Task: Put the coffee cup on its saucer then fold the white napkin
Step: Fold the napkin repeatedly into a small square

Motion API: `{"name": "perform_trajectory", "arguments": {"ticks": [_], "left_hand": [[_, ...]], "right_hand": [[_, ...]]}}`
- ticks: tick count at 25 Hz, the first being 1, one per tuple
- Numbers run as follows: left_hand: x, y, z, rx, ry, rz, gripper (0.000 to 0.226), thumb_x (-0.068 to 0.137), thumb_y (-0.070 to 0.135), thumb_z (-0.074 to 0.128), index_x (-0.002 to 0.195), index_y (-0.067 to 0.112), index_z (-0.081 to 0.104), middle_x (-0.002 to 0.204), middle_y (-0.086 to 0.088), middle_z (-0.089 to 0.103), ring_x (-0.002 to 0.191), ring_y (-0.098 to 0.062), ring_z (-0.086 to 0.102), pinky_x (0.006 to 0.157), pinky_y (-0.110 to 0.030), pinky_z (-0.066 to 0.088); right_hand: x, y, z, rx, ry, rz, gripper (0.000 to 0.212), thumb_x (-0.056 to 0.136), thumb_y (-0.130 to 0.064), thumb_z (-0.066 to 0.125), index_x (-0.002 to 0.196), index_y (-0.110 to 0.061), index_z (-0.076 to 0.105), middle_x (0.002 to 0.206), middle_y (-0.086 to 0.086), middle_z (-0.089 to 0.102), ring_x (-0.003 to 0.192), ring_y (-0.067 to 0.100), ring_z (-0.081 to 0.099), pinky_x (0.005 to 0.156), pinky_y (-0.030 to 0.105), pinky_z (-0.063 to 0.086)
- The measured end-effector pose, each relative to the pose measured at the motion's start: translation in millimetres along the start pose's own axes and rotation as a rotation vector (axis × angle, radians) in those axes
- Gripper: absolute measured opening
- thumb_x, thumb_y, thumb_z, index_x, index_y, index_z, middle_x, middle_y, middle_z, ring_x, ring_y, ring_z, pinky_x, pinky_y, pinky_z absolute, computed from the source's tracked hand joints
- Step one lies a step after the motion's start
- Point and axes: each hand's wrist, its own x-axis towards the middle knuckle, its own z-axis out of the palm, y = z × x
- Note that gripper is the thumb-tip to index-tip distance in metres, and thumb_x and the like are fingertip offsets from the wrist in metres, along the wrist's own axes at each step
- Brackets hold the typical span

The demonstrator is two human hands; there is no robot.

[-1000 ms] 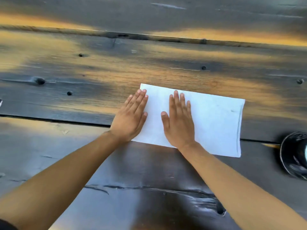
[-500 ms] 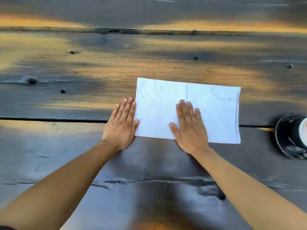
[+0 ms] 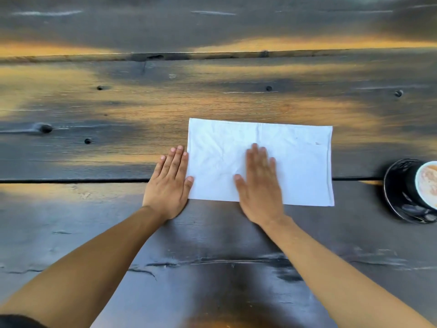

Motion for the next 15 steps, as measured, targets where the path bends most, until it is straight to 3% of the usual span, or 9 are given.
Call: {"name": "perform_trajectory", "arguments": {"ticks": [3, 7, 15], "left_hand": [[-2, -3, 3, 0.021, 0.014, 0.023, 0.067, 0.105, 0.043, 0.008, 0.160, 0.006, 0.005, 0.170, -0.011, 0.001, 0.157, -0.024, -0.003, 0.128, -0.046, 0.007], [-1, -4, 4, 0.010, 0.014, 0.028, 0.065, 0.106, 0.040, 0.014, 0.160, 0.005, 0.007, 0.170, -0.011, 0.002, 0.158, -0.024, -0.002, 0.128, -0.046, 0.006], [0, -4, 5, 0.036, 0.000, 0.012, 0.065, 0.106, 0.042, 0.011, 0.160, 0.007, 0.003, 0.170, -0.009, -0.002, 0.157, -0.023, -0.007, 0.128, -0.043, 0.001]], "right_hand": [[16, -75, 30, 0.024, -0.032, -0.189, 0.066, 0.104, -0.046, 0.027, 0.158, -0.008, 0.020, 0.169, 0.008, 0.011, 0.157, 0.025, 0.002, 0.127, 0.047, 0.005], [11, -52, 43, -0.133, -0.095, -0.265, 0.067, 0.104, -0.048, 0.027, 0.159, -0.010, 0.021, 0.169, 0.007, 0.012, 0.156, 0.025, 0.006, 0.124, 0.051, 0.015], [-28, 110, -12, -0.190, -0.061, 0.123, 0.073, 0.102, -0.053, 0.017, 0.160, -0.010, 0.004, 0.170, 0.004, -0.004, 0.156, 0.020, -0.006, 0.127, 0.043, 0.001]]}}
